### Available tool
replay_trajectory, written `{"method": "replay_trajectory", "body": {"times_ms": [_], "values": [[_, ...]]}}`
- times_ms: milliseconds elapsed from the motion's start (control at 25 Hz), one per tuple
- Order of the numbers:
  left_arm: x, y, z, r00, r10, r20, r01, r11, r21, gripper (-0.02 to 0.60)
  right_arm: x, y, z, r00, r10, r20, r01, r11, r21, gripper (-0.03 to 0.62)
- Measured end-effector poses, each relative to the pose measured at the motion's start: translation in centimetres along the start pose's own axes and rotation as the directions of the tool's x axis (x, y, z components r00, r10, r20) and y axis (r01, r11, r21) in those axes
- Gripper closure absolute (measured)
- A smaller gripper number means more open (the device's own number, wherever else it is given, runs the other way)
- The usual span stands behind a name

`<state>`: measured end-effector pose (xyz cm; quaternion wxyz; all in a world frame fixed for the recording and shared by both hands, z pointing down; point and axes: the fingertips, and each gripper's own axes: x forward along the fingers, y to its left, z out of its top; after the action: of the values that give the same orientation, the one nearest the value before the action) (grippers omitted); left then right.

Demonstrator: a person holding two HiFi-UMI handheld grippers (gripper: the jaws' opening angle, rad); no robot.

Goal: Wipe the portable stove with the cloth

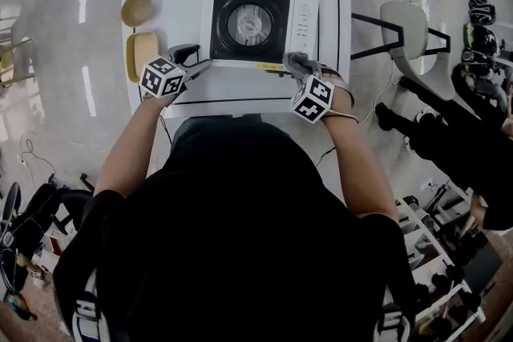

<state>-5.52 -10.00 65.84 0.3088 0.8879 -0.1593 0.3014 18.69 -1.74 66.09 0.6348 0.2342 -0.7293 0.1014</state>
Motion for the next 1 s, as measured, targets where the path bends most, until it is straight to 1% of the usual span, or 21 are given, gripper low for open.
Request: {"method": "replay_trajectory", "body": {"times_ms": [200, 360, 480, 560, 680, 840, 920, 1000], "values": [[0.0, -0.1, 0.1, 1.000, 0.007, -0.004, -0.007, 1.000, 0.001, 0.327, -0.2, 0.4, -0.2, 1.000, 0.004, 0.027, -0.005, 0.999, 0.035, 0.487], [0.1, -0.4, 0.1, 1.000, 0.008, -0.008, -0.008, 1.000, 0.002, 0.322, -0.8, -0.1, -0.2, 0.998, 0.024, 0.053, -0.030, 0.993, 0.117, 0.487], [0.0, -0.5, -0.2, 1.000, 0.001, -0.015, -0.001, 1.000, 0.007, 0.319, -2.0, -1.3, 1.1, 0.995, 0.000, 0.100, -0.017, 0.984, 0.177, 0.487], [-0.2, -0.5, -0.4, 1.000, 0.001, -0.014, -0.001, 1.000, 0.008, 0.319, -2.7, -2.2, 2.8, 0.990, -0.029, 0.138, 0.003, 0.982, 0.191, 0.487], [-0.6, -0.6, -0.5, 1.000, 0.001, -0.008, -0.001, 1.000, 0.008, 0.319, -3.0, -3.4, 5.2, 0.982, -0.086, 0.168, 0.055, 0.982, 0.183, 0.487], [-0.6, -0.8, -0.6, 1.000, 0.008, 0.003, -0.008, 1.000, 0.008, 0.307, -2.1, -4.6, 7.7, 0.973, -0.165, 0.164, 0.141, 0.979, 0.148, 0.487], [-0.7, -0.8, -0.6, 1.000, 0.009, 0.011, -0.009, 1.000, 0.004, 0.305, -0.8, -4.3, 8.5, 0.975, -0.170, 0.145, 0.153, 0.981, 0.121, 0.487], [-0.8, -0.7, -0.6, 1.000, 0.005, 0.017, -0.005, 1.000, -0.001, 0.305, 0.5, -3.5, 8.9, 0.981, -0.152, 0.117, 0.141, 0.985, 0.095, 0.487]]}}
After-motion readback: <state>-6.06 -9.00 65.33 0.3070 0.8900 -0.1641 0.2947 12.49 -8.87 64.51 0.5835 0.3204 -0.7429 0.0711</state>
